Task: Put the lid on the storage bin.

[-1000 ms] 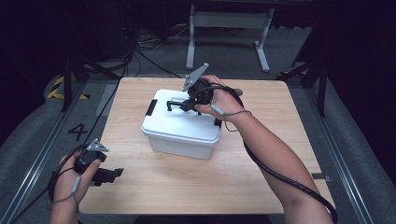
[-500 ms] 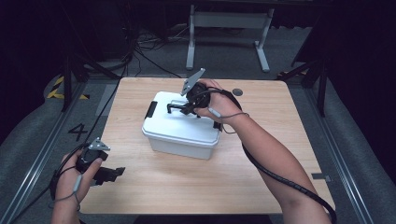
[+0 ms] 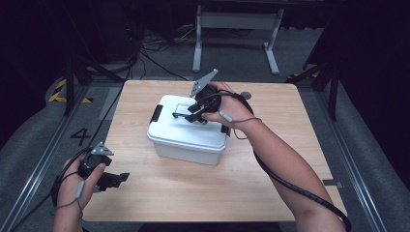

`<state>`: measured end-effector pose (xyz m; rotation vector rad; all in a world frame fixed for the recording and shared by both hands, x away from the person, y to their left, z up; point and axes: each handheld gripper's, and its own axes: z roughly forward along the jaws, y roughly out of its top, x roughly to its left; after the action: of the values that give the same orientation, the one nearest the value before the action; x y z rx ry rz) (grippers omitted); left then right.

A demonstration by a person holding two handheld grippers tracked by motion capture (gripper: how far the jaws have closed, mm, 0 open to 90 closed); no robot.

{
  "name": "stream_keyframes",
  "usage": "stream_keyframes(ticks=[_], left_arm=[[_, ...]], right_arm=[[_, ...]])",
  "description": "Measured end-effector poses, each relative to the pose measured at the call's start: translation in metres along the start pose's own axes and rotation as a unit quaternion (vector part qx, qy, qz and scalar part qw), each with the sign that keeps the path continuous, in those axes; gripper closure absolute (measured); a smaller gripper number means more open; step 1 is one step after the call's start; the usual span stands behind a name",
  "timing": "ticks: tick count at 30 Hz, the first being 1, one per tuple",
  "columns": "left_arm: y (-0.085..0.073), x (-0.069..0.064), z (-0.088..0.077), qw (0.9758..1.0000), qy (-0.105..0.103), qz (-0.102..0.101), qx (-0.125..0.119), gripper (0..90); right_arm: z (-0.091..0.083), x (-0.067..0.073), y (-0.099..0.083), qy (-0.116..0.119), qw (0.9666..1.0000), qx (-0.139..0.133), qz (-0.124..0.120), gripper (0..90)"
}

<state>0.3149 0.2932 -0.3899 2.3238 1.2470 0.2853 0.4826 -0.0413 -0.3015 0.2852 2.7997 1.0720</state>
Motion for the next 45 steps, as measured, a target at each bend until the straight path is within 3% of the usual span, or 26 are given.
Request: stream_keyframes(ticks=[8, 16, 29, 41, 45], left_arm=[[0.004, -0.004, -0.002, 0.9999, -0.006, 0.005, -0.007, 18.1], [0.007, -0.009, -0.007, 0.9997, -0.007, 0.017, -0.015, 17.9], [0.008, -0.008, -0.007, 0.9997, -0.005, -0.001, -0.023, 17.9], [0.017, -0.007, -0.001, 0.9997, -0.008, 0.005, -0.025, 17.5], [0.024, -0.007, -0.001, 0.9996, -0.006, 0.005, -0.027, 17.2]], right_arm=[[-0.027, 0.007, 0.001, -0.005, 0.9996, -0.024, 0.012, 50.9], [-0.06, 0.011, -0.009, -0.021, 0.9983, -0.043, 0.034, 48.7], [-0.111, 0.004, -0.052, -0.068, 0.9925, -0.066, 0.077, 44.2], [-0.144, 0.002, -0.09, -0.106, 0.9864, -0.073, 0.102, 38.3], [-0.156, 0.001, -0.108, -0.117, 0.9826, -0.077, 0.122, 36.1]])
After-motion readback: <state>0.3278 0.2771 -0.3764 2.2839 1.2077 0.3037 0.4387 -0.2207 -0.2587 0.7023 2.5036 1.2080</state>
